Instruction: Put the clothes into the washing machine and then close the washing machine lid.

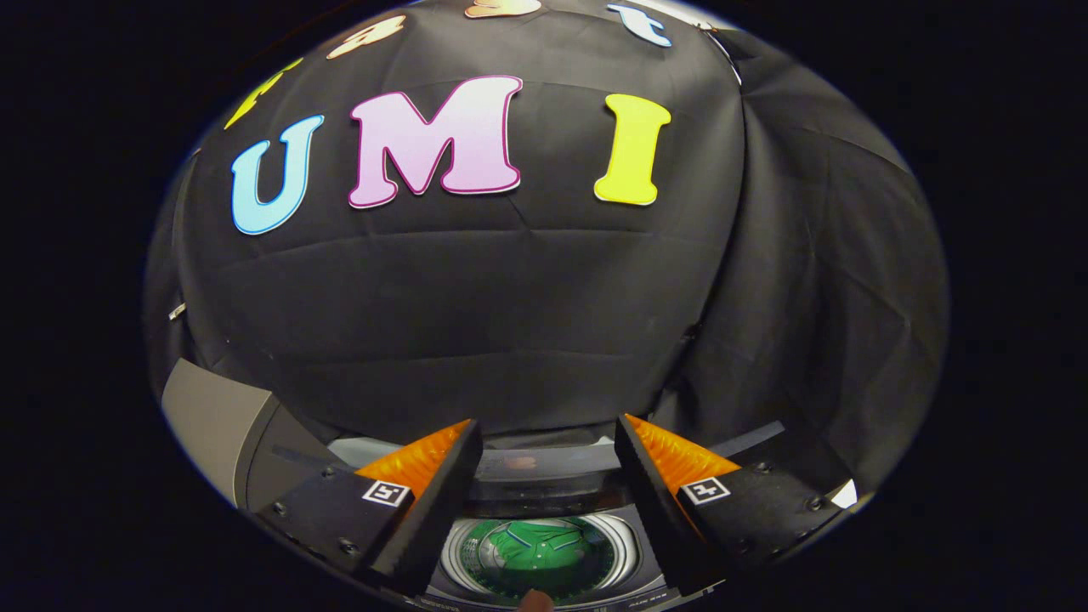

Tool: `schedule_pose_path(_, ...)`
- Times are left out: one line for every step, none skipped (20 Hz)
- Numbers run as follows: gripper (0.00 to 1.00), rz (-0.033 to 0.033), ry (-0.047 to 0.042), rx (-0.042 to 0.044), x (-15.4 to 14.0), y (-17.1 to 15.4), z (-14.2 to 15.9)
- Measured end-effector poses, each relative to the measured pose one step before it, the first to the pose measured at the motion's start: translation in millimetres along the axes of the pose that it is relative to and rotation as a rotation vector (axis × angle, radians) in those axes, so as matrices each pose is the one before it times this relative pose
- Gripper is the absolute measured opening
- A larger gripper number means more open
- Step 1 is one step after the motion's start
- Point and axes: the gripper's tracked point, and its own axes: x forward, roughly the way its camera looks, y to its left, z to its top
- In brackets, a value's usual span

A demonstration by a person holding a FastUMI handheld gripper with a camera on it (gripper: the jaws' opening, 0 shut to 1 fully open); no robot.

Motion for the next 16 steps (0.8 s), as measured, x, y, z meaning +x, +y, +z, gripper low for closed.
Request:
schedule_pose_path(1.00,-0.00023,0.00024,-0.00127,-1.04,-0.01,-0.87)
schedule_pose_path(1.00,-0.00021,-0.00203,0.00061,-0.87,-0.36,-0.30)
schedule_pose_path(1.00,0.00139,-0.00206,-0.00118,-1.22,0.26,-1.22)
schedule_pose_path(1.00,0.00380,0.00069,0.00027,-2.12,0.13,-2.01)
schedule_pose_path(1.00,0.00364,-0.00149,0.00329,-2.54,-0.34,-2.03)
schedule_pose_path(1.00,0.00359,0.00165,0.00013,-2.33,-0.32,-1.95)
schedule_pose_path(1.00,0.00331,0.00281,-0.00070,-3.27,-0.10,-3.04)
schedule_pose_path(1.00,0.00493,0.00754,-0.00336,-2.93,-0.12,-4.19)
schedule_pose_path(1.00,0.00480,0.00746,-0.00258,-3.64,-0.38,-4.46)
schedule_pose_path(1.00,0.00371,0.00218,-0.00083,-3.22,-0.06,-4.15)
schedule_pose_path(1.00,0.00269,0.00124,-0.00169,-3.64,-0.71,-3.50)
schedule_pose_path(1.00,0.00092,-0.00138,0.00391,-2.63,-0.61,-3.37)
schedule_pose_path(0.99,-0.00143,-0.00237,0.00392,-0.87,-0.39,-2.62)
schedule_pose_path(0.99,-0.00249,0.01676,-0.00102,-0.05,-0.84,-6.44)
schedule_pose_path(0.99,0.00218,0.03013,-0.00879,-1.78,-0.11,-11.09)
schedule_pose_path(0.99,-0.00016,0.02761,-0.00932,-0.54,-0.24,-11.52)
